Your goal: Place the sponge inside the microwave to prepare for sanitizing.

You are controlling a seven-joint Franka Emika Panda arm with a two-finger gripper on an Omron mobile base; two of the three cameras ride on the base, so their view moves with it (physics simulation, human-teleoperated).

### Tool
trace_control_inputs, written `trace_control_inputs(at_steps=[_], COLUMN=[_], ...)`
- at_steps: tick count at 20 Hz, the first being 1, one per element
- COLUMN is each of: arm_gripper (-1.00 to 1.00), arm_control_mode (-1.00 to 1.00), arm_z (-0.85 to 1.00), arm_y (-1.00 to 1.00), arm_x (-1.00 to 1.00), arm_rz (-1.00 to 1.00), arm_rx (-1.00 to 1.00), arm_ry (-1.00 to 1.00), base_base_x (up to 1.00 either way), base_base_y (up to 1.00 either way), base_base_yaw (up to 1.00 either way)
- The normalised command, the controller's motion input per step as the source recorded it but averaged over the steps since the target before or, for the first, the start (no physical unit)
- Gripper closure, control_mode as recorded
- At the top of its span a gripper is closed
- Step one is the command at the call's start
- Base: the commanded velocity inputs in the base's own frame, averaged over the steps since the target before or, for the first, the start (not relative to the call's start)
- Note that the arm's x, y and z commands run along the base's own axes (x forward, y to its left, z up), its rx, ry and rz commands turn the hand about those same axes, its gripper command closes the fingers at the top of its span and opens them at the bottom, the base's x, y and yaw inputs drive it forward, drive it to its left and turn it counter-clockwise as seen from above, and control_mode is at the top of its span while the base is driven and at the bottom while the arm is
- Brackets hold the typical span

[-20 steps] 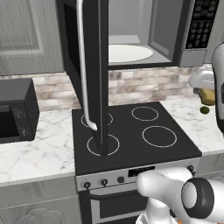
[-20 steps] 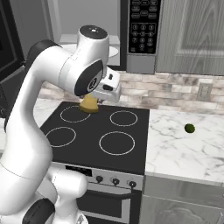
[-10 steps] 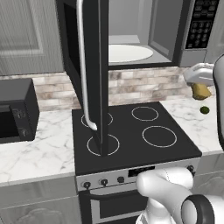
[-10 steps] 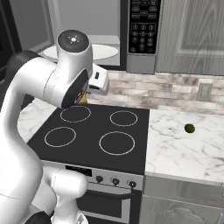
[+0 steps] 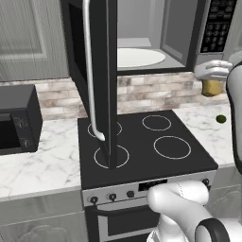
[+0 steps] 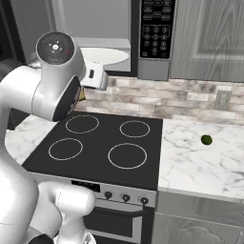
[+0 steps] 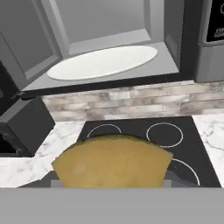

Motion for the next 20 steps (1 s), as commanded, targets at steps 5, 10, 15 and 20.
trace_control_inputs(at_steps=[5, 10, 15, 20], arm_gripper=[1.0, 1.0, 1.0, 1.0], arm_control_mode=[-1.0, -1.0, -1.0, -1.0], arm_z=[0.23, 0.24, 0.24, 0.31], arm_y=[0.28, 0.34, 0.25, 0.24], arm_x=[0.1, 0.09, 0.22, 0.24], arm_rz=[0.0, 0.0, 0.0, 0.0], arm_rx=[0.0, 0.0, 0.0, -0.01], arm_ry=[-0.19, -0.25, -0.17, -0.01], base_base_x=[0.0, 0.0, 0.0, 0.0], base_base_y=[0.0, 0.0, 0.0, 0.0], base_base_yaw=[0.0, 0.0, 0.0, 0.0])
